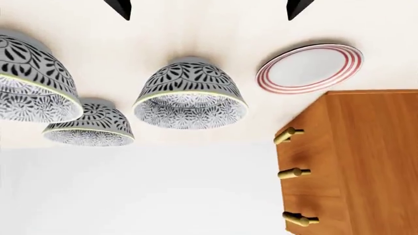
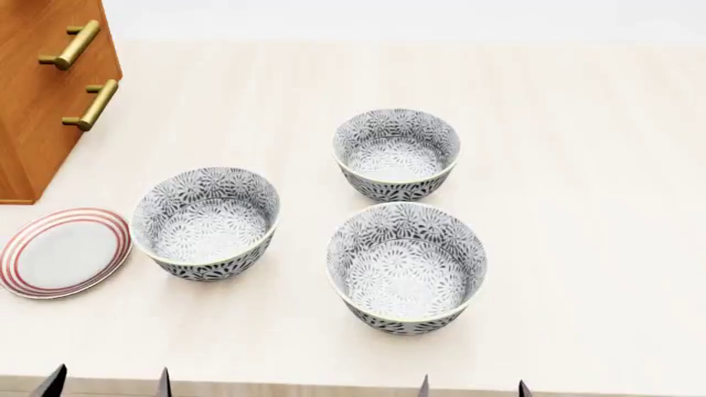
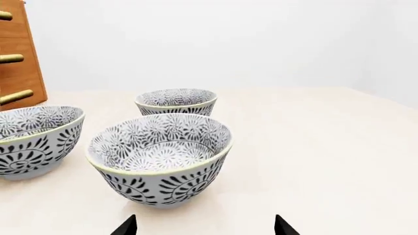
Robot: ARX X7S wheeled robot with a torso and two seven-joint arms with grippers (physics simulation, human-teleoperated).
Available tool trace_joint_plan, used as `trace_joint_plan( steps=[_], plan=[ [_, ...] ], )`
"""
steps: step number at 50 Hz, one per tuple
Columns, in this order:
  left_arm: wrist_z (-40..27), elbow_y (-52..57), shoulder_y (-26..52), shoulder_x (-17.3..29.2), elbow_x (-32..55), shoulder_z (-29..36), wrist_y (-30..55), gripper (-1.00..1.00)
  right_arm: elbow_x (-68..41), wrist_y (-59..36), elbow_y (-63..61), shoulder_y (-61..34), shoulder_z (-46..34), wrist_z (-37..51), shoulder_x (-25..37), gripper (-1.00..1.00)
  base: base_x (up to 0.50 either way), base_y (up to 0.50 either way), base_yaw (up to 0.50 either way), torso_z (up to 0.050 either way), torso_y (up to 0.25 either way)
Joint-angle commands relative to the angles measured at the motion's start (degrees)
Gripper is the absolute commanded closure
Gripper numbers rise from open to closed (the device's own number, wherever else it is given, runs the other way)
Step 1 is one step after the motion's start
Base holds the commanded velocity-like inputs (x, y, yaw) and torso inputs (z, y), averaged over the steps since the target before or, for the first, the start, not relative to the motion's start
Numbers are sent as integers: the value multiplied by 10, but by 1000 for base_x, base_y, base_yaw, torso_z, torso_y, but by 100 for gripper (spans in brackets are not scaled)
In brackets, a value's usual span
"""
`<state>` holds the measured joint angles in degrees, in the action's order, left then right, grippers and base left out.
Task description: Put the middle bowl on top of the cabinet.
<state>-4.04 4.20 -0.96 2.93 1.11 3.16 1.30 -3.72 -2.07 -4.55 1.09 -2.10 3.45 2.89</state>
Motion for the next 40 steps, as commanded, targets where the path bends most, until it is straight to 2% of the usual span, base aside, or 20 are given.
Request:
trace_joint_plan(
  steps=[1, 8, 13, 19, 27, 31, 40],
  plan=[
    [-10, 2, 4, 12, 13, 11, -1, -100, -26, -24, -105, 30, 15, 27, 18, -100, 0, 0, 0, 0, 0],
    [-11, 25, -4, 19, 25, 15, 5, -100, -66, -43, -248, 85, 72, 59, 31, -100, 0, 0, 0, 0, 0],
    [-13, 73, -16, 25, 36, 15, 22, -100, -121, -29, -340, 137, 147, 82, 37, -100, 0, 0, 0, 0, 0],
    [-25, 236, -34, 34, 53, 16, 91, -100, -156, 18, -414, 200, 229, 109, 31, -100, 0, 0, 0, 0, 0],
    [-43, 335, -52, 47, 90, -15, 137, -100, -182, 49, -433, 234, 278, 123, 33, -100, 0, 0, 0, 0, 0],
    [-48, 333, -48, 48, 99, -25, 138, -100, -184, 54, -436, 242, 289, 129, 36, -100, 0, 0, 0, 0, 0],
    [-55, 302, -37, 51, 92, -16, 131, -100, -176, 64, -438, 254, 289, 133, 39, -100, 0, 483, 0, 0, 0]
  ],
)
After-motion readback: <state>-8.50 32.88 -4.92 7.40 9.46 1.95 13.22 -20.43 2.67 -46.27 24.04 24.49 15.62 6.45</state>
